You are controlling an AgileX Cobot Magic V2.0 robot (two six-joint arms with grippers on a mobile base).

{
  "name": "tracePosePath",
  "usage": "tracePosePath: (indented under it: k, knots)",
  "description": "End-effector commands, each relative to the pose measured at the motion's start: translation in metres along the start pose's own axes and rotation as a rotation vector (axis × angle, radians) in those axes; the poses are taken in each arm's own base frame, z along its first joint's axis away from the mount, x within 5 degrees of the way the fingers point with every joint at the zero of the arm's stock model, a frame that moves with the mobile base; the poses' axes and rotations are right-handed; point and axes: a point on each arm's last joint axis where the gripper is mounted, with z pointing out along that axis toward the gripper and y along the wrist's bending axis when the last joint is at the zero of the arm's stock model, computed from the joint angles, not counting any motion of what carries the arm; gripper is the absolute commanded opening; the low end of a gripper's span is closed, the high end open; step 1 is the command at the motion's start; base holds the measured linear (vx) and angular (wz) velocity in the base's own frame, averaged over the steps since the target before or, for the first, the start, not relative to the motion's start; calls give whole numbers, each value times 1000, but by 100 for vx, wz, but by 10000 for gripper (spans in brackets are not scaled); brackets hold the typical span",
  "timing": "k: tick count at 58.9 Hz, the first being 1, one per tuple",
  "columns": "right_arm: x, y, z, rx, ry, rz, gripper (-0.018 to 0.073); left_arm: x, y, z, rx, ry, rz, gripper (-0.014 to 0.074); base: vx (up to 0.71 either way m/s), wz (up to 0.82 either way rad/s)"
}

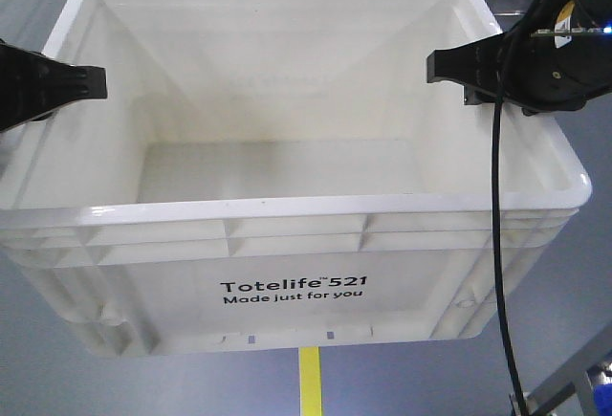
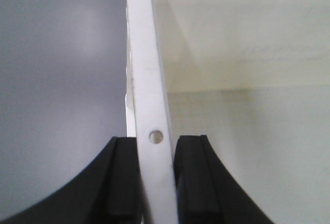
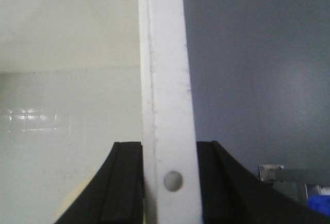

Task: Place moving items into box and shelve

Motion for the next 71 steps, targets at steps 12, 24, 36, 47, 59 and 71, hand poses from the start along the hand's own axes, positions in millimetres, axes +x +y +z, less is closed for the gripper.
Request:
tracePosePath:
  k: [12,24,36,47,59,71]
  knots:
    - [-17,-7,-25,-3,-183,-39,-15,-22,-2,-21,72,-196,28,-24,42,-1]
    - [-17,-7,-25,-3,-183,-39,-15,-22,-2,-21,72,-196,28,-24,42,0]
    - [-17,-7,-25,-3,-183,-39,-15,-22,-2,-21,72,-196,28,-24,42,-2]
    - [-17,-7,-25,-4,-184,-39,-15,-22,-2,-21,72,-196,28,-24,42,-4]
    - [-17,-7,-25,-4,-184,-39,-15,-22,-2,-21,72,-196,28,-24,42,-7]
    - [-17,-7,-25,-4,-184,-39,-15,-22,-2,-21,72,-196,28,-24,41,-6]
